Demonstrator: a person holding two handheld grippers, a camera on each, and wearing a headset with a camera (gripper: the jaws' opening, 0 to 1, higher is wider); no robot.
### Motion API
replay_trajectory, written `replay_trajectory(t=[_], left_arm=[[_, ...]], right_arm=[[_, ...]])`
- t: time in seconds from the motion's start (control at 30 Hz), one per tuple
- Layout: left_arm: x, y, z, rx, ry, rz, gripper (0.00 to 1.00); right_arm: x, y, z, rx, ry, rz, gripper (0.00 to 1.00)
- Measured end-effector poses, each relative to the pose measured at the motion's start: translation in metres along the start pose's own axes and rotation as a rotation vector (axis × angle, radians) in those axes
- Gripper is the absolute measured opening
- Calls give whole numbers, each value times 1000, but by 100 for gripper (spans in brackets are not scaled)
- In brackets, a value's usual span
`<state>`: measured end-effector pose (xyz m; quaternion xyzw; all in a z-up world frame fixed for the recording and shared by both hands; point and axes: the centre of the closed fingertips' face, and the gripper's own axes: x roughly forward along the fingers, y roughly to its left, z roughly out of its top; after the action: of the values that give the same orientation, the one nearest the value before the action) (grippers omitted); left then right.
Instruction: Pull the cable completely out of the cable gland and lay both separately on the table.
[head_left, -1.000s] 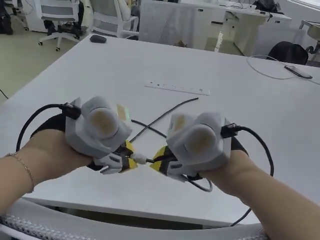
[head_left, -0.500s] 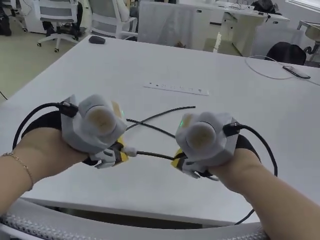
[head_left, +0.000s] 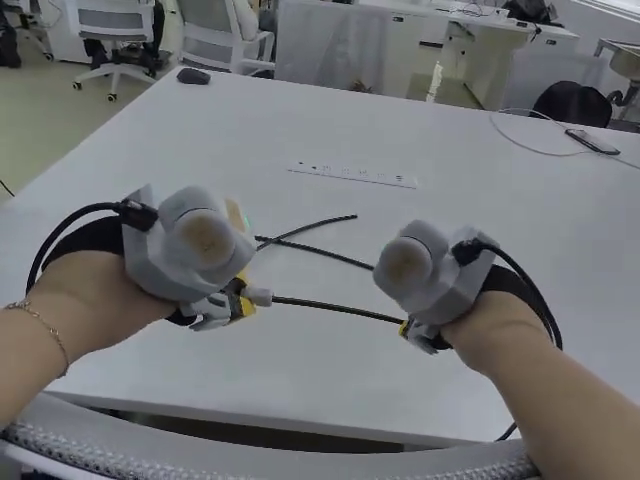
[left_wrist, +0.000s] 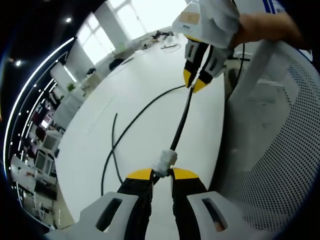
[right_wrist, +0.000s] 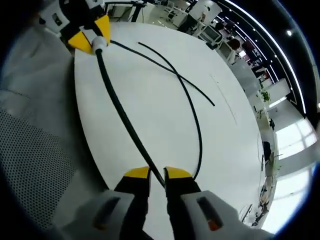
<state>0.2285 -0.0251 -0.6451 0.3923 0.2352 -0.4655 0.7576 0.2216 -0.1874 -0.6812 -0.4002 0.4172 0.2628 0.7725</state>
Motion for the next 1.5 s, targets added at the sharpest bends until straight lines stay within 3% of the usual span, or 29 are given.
replay_trajectory(t=[0.03, 0.1, 0.27, 0.37, 0.47, 0.57, 0.73, 0.83, 1.0, 1.07, 1.17, 1.5], left_arm=[[0, 1, -1, 5, 7, 5, 14], [1, 1, 0, 0, -2, 2, 14], [2, -2, 5, 23, -12, -2, 14], [4, -10, 7, 59, -15, -22, 14], [4, -14, 11, 78, -26, -34, 14], [4, -17, 16, 91, -51, -49, 14], [3, -15, 17, 91, -58, -39, 14], [3, -13, 16, 95, -61, -39, 14], [3, -9, 14, 91, -49, -22, 14], [3, -6, 11, 81, -45, -17, 14], [2, -2, 10, 70, -41, -3, 14], [3, 1, 3, 74, -7, 10, 14]], right_arm=[[0, 2, 4, -24, -13, 6, 15], [-1, 10, 18, 5, -78, 45, 19], [-18, 40, 72, -30, -341, 180, 25], [-36, 54, 102, -103, -480, 211, 23], [-42, 65, 113, -100, -529, 254, 18], [-40, 68, 114, -111, -523, 265, 15], [-37, 69, 109, -110, -501, 282, 5], [-32, 68, 104, -124, -467, 259, 4], [-30, 65, 101, -126, -455, 245, 4], [-28, 60, 97, -100, -443, 239, 4], [-21, 50, 82, -92, -367, 191, 4], [0, 28, 32, -53, -115, 105, 5]])
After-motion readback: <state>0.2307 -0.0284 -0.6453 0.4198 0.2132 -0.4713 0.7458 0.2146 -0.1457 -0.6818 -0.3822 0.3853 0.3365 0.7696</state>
